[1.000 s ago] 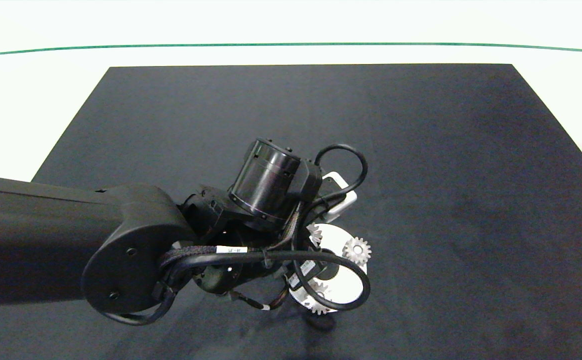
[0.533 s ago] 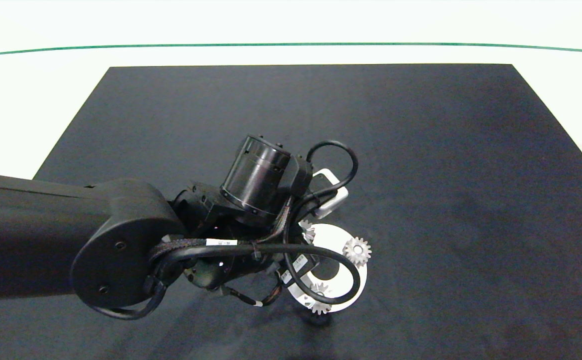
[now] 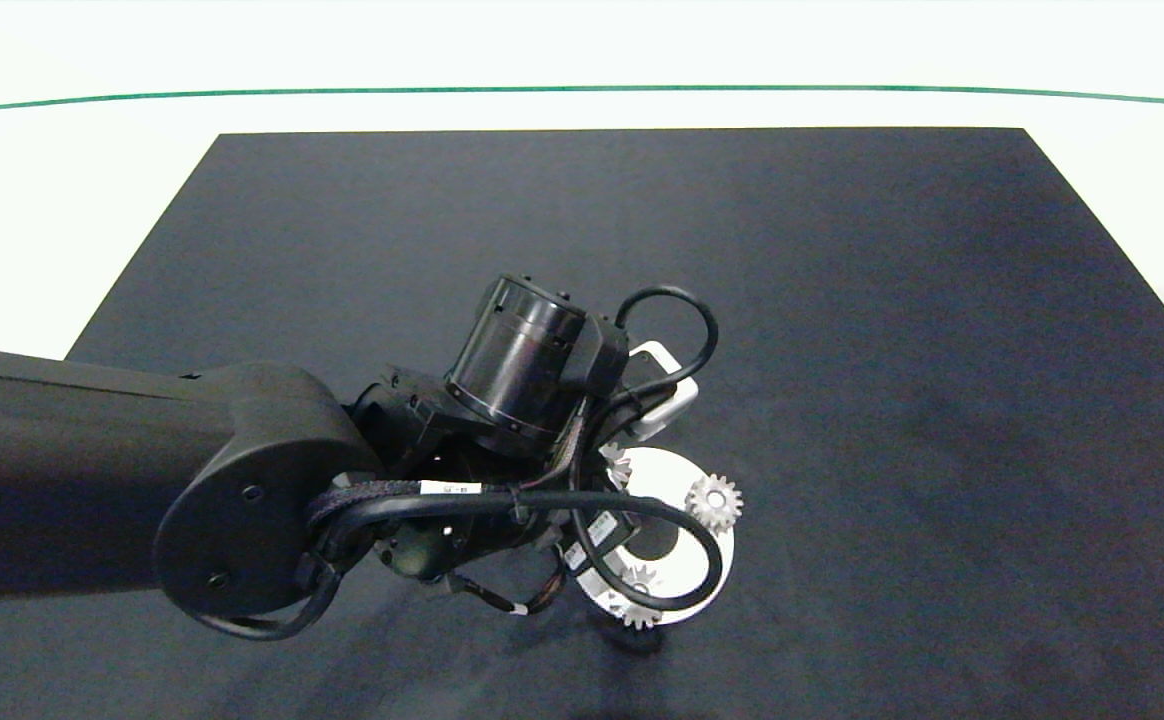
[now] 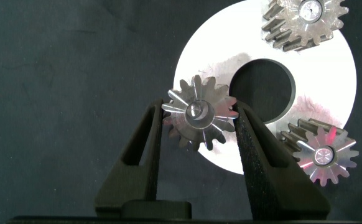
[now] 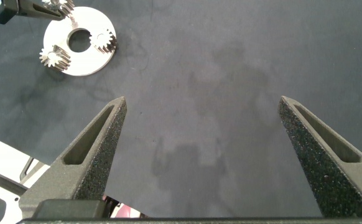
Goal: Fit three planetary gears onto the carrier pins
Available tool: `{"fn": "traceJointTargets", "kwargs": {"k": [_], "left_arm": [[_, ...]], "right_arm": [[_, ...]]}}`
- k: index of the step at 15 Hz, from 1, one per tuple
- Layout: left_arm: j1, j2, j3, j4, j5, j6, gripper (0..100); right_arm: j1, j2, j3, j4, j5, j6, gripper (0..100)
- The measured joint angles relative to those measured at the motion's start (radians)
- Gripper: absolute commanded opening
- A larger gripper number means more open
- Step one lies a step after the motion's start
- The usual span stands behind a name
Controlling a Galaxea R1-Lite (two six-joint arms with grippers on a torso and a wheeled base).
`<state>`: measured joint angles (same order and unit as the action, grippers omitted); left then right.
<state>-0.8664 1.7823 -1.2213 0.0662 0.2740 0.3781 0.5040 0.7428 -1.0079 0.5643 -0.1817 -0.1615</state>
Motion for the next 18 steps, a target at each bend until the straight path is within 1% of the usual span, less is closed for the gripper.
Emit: {"fn": "traceJointTargets", "kwargs": {"k": [15,18], "left_arm": [[0.0,0.021,-0.009,-0.004,-0.001,0.001,7],[-0.002,0.024,-0.016,-0.018,-0.001,0.001,7]], "right_arm": [[0.0,-0.005,0.015,0.001,0.0,0.0,100],[0.0,-0.005,0.018,0.0,0.0,0.0,100]]}}
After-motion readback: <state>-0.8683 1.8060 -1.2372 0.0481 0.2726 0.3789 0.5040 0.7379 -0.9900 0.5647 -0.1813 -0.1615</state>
